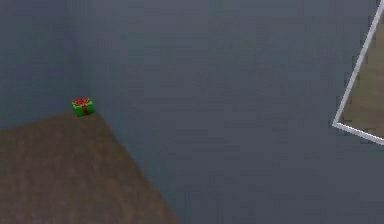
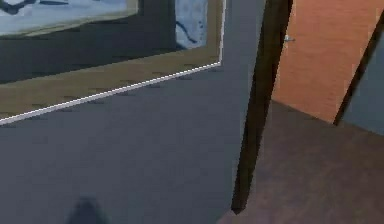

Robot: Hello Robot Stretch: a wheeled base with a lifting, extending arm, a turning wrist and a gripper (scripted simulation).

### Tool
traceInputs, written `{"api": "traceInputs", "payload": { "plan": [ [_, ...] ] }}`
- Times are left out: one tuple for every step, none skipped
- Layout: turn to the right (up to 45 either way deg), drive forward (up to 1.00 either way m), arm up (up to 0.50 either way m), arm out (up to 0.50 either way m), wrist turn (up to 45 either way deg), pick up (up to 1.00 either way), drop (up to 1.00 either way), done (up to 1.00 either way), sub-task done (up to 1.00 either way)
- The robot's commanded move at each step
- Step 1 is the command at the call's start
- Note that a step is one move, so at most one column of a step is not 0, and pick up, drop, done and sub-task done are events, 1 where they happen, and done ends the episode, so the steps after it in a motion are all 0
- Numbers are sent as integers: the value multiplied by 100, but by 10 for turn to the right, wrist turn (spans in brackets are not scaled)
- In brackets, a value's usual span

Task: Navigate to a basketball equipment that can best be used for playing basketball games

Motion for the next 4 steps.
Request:
{"api": "traceInputs", "payload": {
  "plan": [
    [-390, 0, 0, 0, 0, 0, 0, 0, 0],
    [0, 70, 0, 0, 0, 0, 0, 0, 0],
    [-450, 0, 0, 0, 0, 0, 0, 0, 0],
    [-120, 0, 0, 0, 0, 0, 0, 0, 0]
  ]
}}
